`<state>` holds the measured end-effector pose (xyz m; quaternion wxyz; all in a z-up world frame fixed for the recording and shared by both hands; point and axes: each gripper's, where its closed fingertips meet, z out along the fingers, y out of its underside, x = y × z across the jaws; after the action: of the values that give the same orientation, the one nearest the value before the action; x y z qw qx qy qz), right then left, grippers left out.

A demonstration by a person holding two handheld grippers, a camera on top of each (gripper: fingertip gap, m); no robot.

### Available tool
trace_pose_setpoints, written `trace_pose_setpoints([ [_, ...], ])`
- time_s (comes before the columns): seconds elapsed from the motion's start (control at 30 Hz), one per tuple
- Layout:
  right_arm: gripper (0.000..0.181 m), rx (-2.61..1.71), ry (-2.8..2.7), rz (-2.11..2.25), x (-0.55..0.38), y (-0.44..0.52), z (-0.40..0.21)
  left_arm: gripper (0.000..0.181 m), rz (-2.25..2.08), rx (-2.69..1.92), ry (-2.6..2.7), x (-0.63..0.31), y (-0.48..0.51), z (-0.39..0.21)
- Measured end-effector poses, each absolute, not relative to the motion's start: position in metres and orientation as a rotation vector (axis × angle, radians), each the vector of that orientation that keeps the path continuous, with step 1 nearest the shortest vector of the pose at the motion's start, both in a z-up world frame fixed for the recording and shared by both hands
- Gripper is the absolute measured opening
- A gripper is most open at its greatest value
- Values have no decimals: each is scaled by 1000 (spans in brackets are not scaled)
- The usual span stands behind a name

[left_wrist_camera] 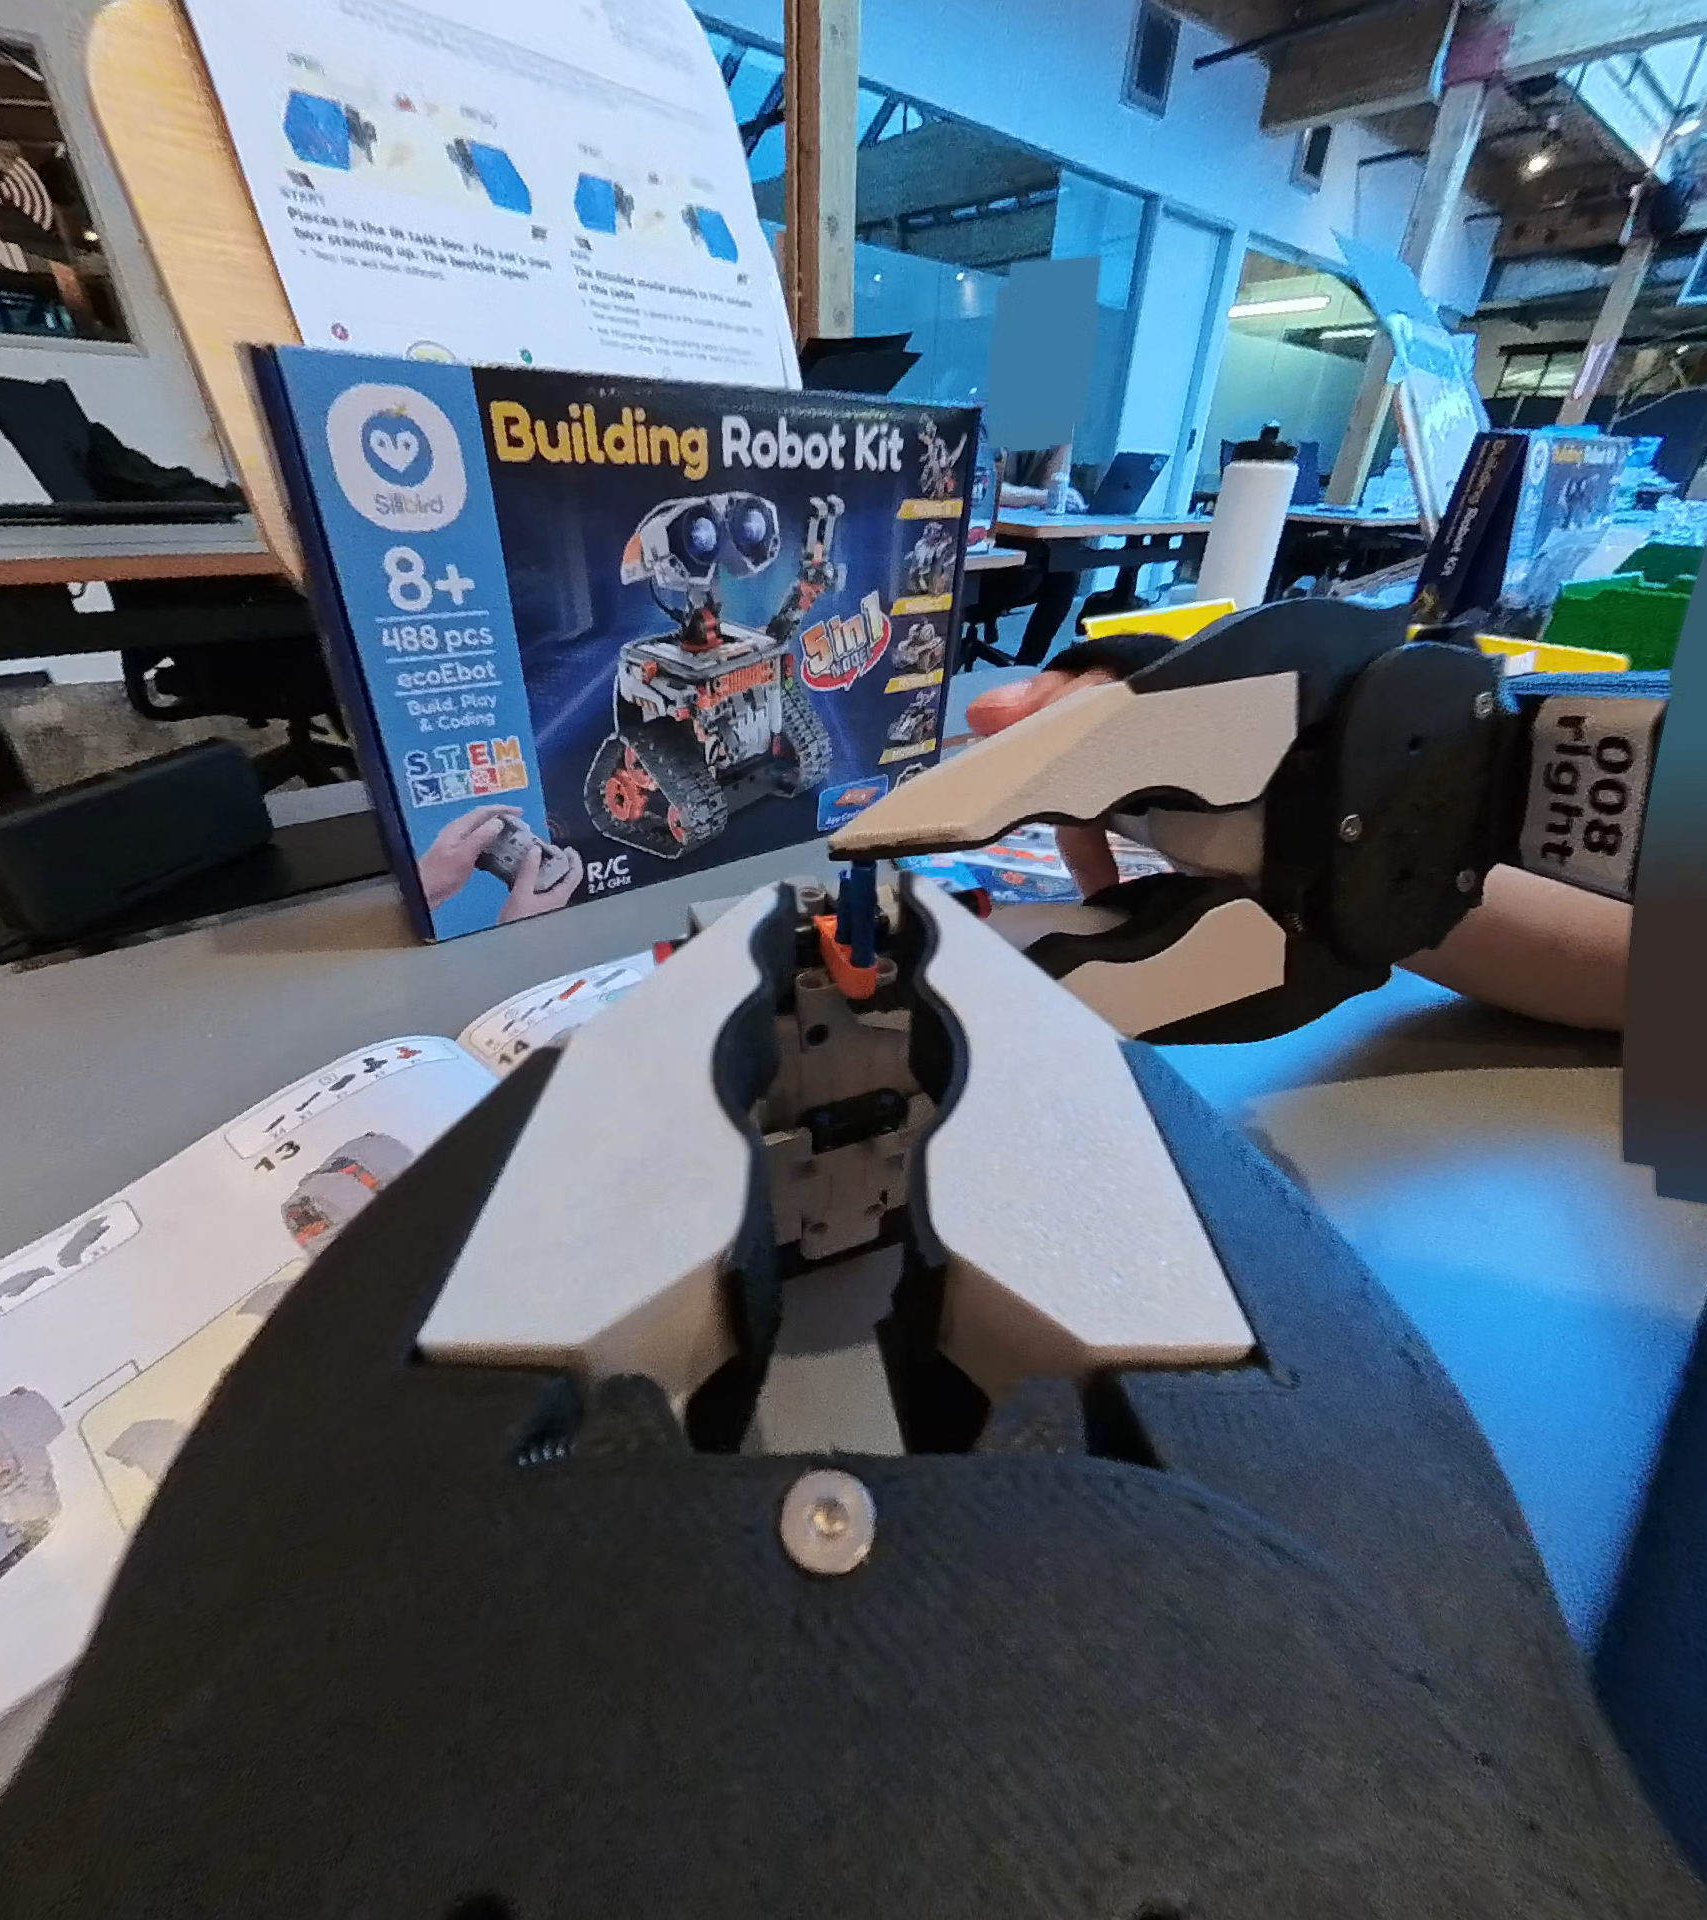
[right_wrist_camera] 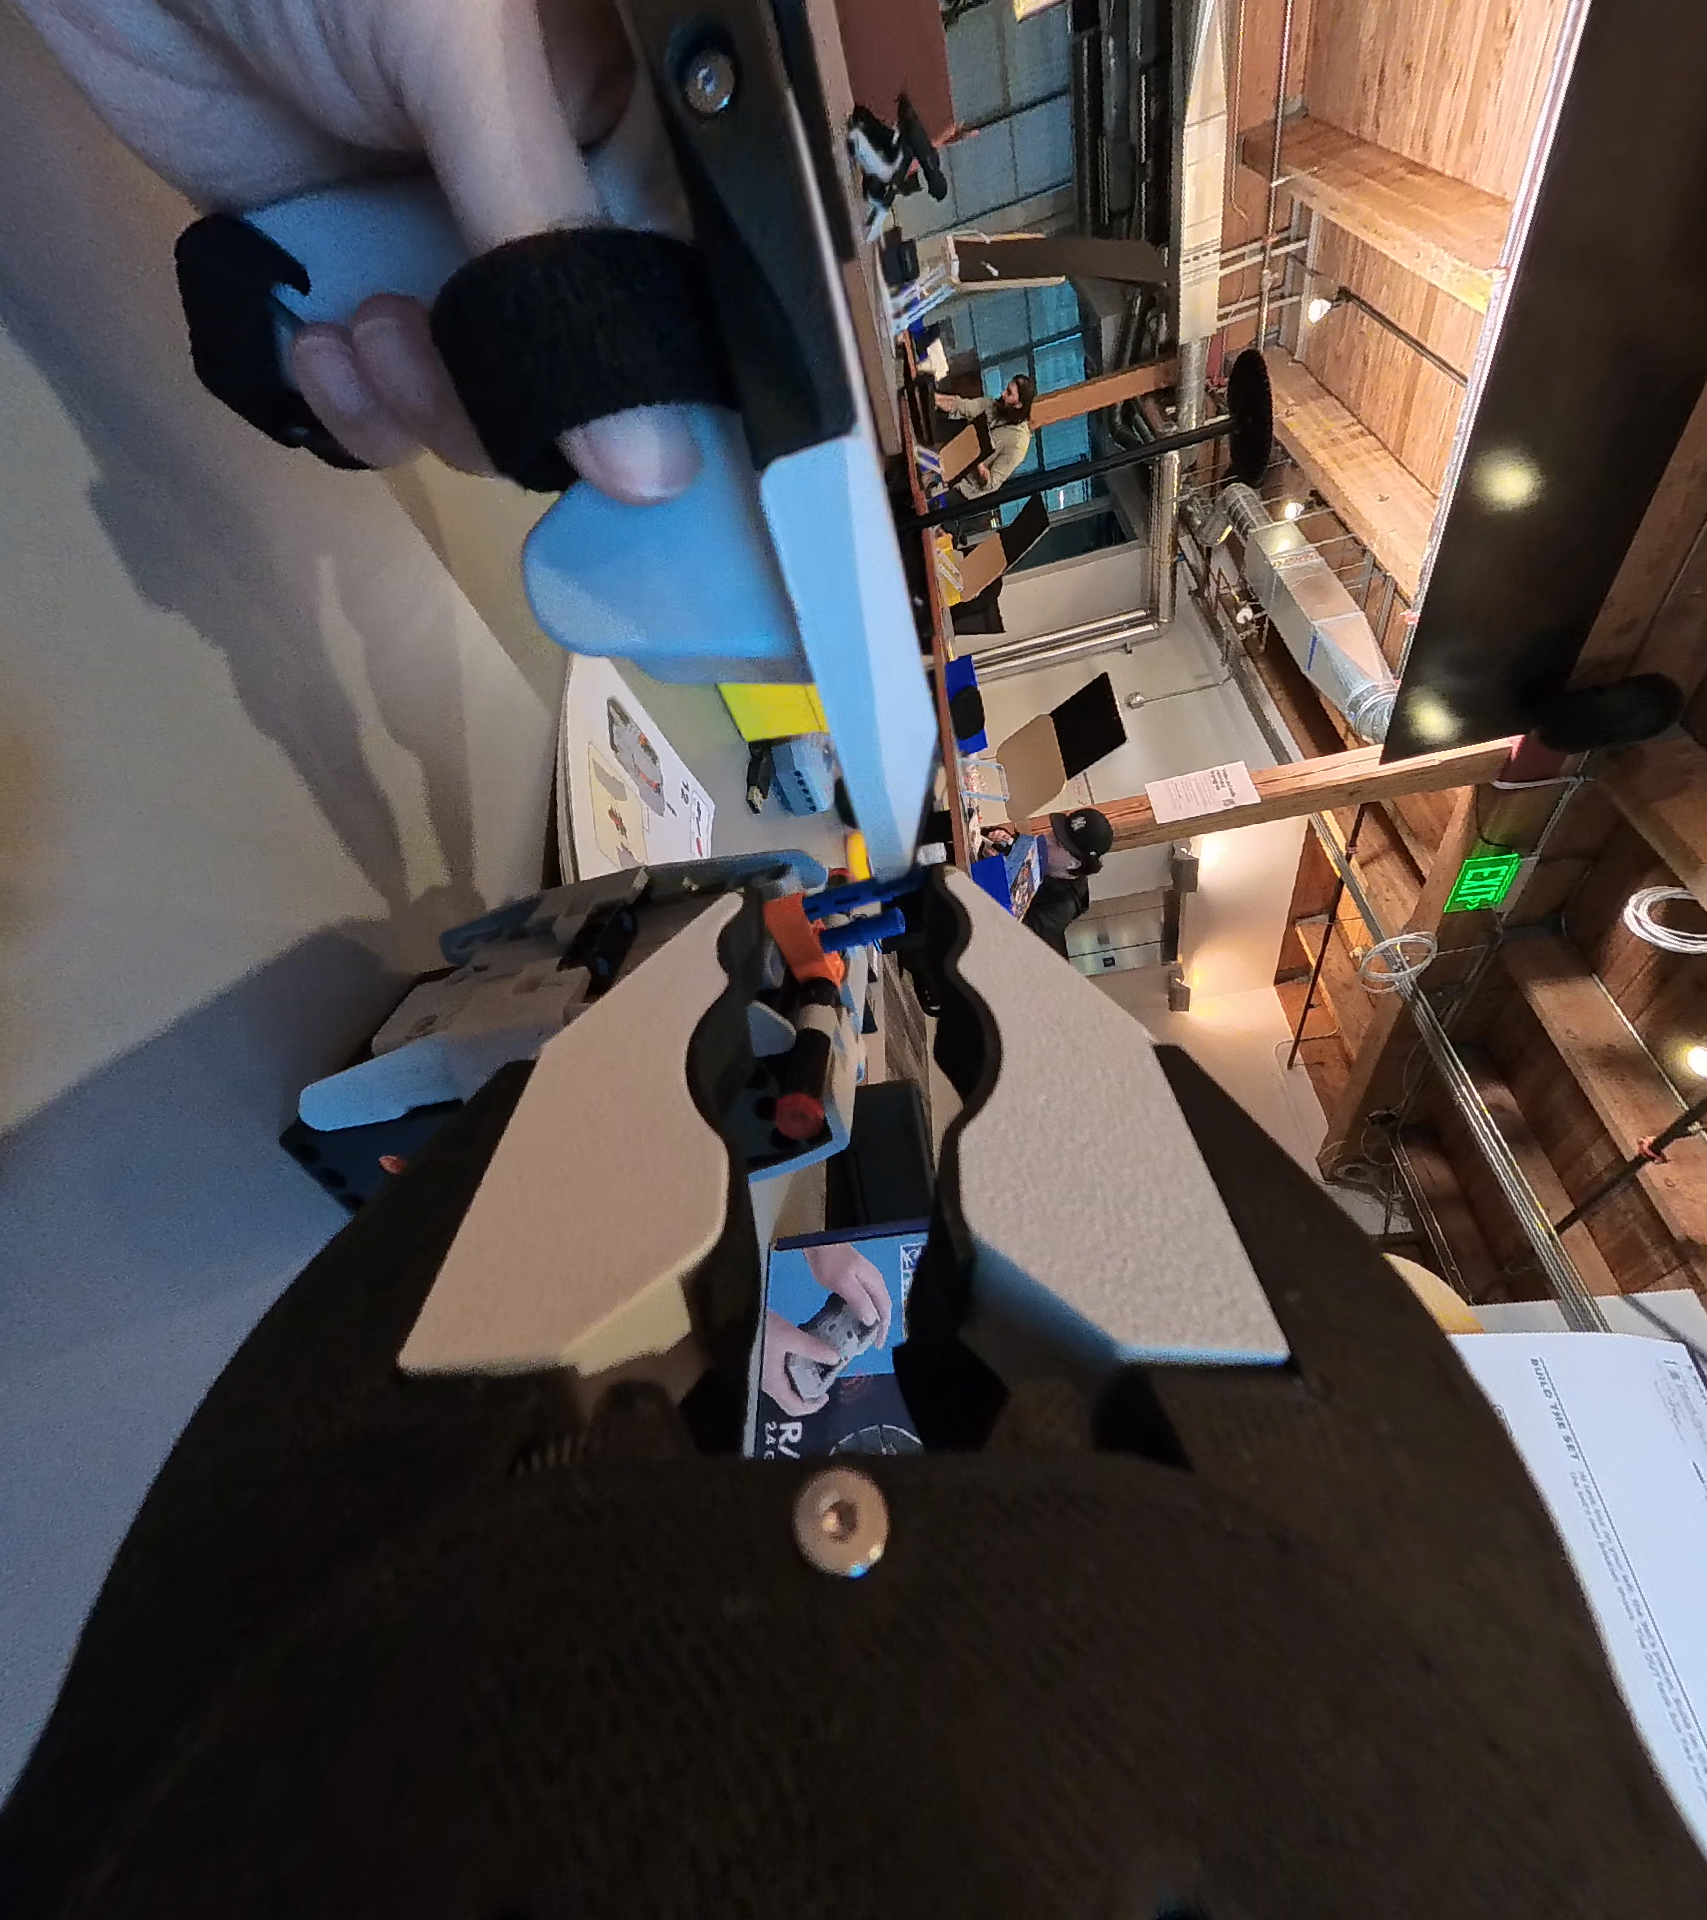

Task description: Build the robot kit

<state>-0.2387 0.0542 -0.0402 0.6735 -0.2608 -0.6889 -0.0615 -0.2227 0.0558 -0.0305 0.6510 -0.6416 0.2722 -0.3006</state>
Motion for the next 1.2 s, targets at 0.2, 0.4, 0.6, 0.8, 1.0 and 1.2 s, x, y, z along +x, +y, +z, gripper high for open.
trace_pose_setpoints([
  [0.2,30,-584,-1546,-139,-239,54,-40,7,-705,-1459,642,-222,55,-29],
  [0.4,30,-580,-1547,-136,-240,53,-41,5,-682,-1467,670,-219,56,-31],
  [0.6,30,-582,-1542,-142,-240,53,-40,2,-612,-1470,680,-219,56,-32],
  [0.8,32,-545,-1535,-178,-242,50,-40,1,-567,-1459,696,-218,55,-32],
  [1.0,30,-547,-1545,-169,-242,49,-41,1,-534,-1441,697,-218,54,-32],
  [1.2,37,-588,-1544,-148,-243,48,-42,1,-491,-1420,705,-217,54,-32],
])
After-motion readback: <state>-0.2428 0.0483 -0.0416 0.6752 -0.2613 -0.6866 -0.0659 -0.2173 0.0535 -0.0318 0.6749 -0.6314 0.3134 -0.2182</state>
